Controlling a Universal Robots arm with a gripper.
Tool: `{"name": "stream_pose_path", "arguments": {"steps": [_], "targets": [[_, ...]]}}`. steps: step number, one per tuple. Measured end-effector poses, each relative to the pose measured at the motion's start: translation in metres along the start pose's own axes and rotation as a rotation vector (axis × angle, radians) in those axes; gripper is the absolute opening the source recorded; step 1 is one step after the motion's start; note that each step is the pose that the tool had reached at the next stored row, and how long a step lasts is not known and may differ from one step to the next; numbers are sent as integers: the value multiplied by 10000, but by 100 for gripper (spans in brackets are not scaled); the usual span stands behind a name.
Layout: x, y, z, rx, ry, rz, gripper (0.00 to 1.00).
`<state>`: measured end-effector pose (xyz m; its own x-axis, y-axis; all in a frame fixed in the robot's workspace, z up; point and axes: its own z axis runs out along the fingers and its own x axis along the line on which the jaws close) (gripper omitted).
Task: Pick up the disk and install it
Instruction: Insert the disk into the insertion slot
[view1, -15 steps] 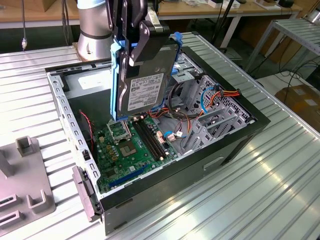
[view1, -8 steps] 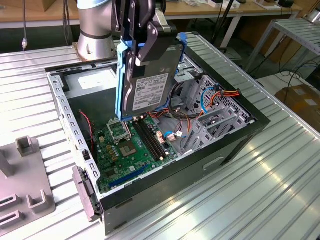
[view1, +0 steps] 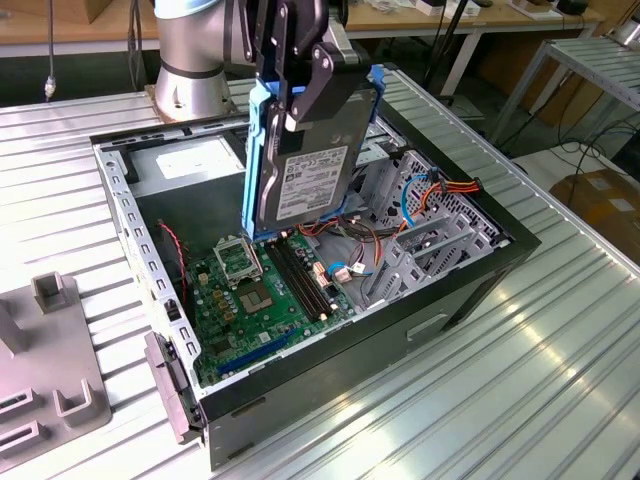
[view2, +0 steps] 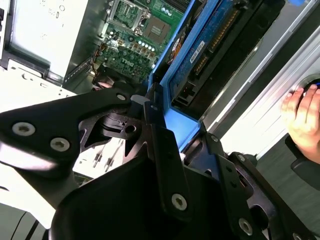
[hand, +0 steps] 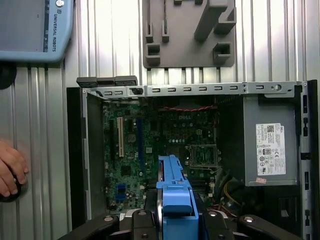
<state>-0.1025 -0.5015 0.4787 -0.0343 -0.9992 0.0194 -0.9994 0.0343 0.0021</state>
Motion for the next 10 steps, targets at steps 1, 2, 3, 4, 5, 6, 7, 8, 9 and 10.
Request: {"name": "stream_pose_path", "arguments": {"steps": [1, 2, 3, 4, 5, 6, 7, 8, 9, 10], "targets": [[0, -2, 0, 0, 0, 0, 37], [0, -2, 0, 0, 1, 1, 37], [-1, -3, 0, 0, 1, 2, 37], [-1, -4, 0, 0, 1, 1, 37], [-1, -5, 0, 0, 1, 1, 37], [-1, -6, 0, 0, 1, 0, 37], [-1, -7, 0, 0, 1, 0, 37], [-1, -7, 0, 0, 1, 0, 37], [-1, -9, 0, 0, 1, 0, 37], [-2, -24, 0, 0, 1, -1, 37]]}}
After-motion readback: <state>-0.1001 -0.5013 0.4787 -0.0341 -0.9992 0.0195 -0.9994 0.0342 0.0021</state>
